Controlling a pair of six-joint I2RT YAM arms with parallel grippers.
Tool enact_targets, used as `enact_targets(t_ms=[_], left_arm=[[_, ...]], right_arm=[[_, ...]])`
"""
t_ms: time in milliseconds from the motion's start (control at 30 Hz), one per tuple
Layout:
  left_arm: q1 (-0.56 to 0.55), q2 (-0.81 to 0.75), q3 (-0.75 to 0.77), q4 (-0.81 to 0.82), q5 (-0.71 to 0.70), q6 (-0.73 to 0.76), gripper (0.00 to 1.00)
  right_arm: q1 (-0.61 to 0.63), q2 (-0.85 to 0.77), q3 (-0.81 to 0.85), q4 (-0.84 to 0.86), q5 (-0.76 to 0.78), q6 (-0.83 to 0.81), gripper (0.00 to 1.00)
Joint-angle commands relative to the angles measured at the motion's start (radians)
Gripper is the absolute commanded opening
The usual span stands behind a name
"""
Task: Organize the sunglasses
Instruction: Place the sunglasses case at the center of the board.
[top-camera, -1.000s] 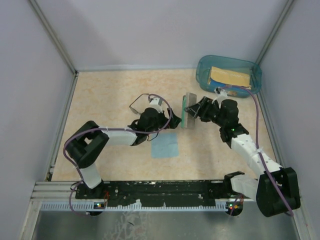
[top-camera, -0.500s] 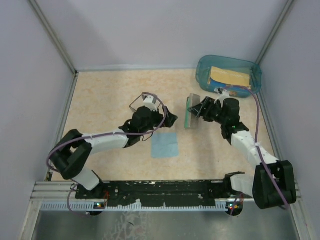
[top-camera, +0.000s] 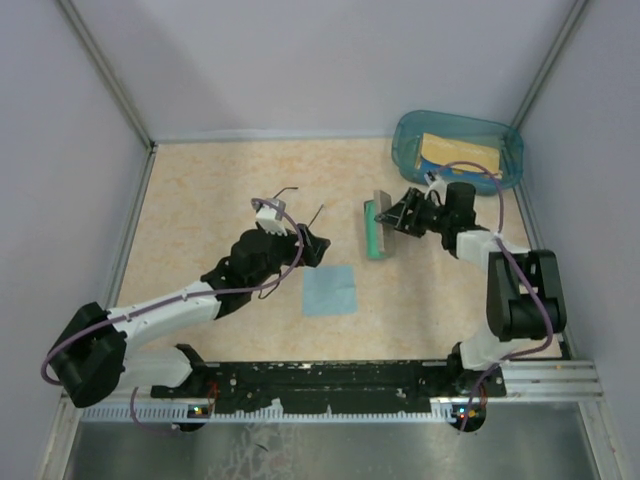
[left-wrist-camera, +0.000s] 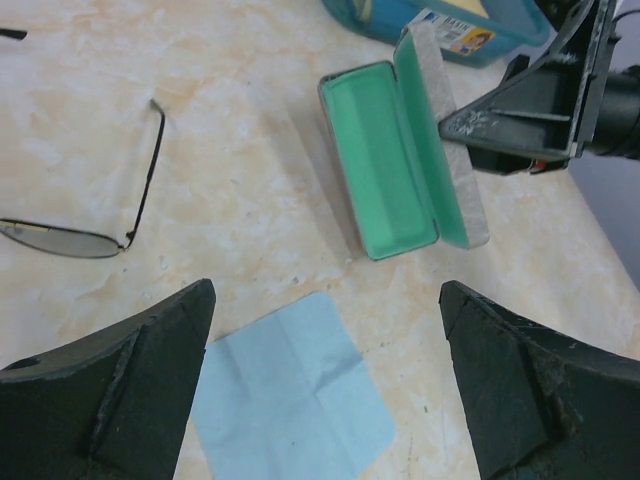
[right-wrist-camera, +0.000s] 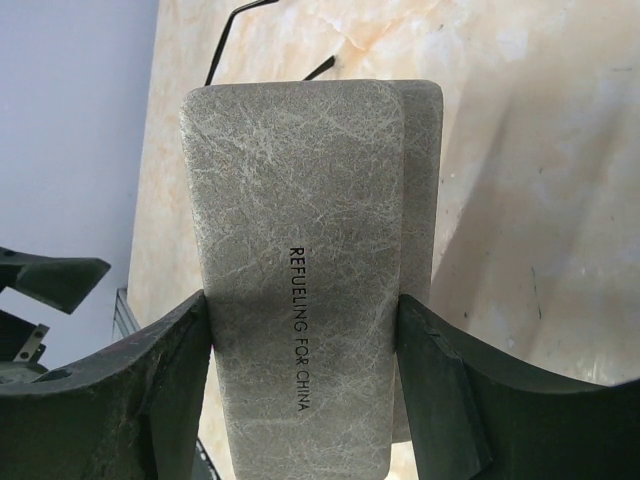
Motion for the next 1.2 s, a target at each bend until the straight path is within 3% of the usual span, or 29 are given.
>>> enact_targets(t_ms=[0,233,400,667,1167], left_arm=[[0.005,-0.043,-0.044,-0.047,-0.033,0.01,1.0],[0.005,-0.059,-0.059,-0.053,-0.046,0.012,1.0],[0.006,-0.054,-0.058,-0.049,-0.045,0.009,1.0],[0.005,-0.054,-0.064,-0.045,-0.051,0.006,1.0],[0.005,-0.074,-0.078,-0.042,-0.069,0.006,1.0]], right_arm=[[-0.007,0.063,0.1,0.05,-0.108,-0.043,0.0],[-0.016,0.195,0.152,0.011,-0.173,-0.066,0.0],[-0.02,0.244,0.167,0.008,-0.19,-0.065,0.08],[-0.022,0.263,0.172,0.005,-0.175,-0.064,0.34],[-0.037,0.291,0.178,0.0,-0.148,-0.048,0.74]])
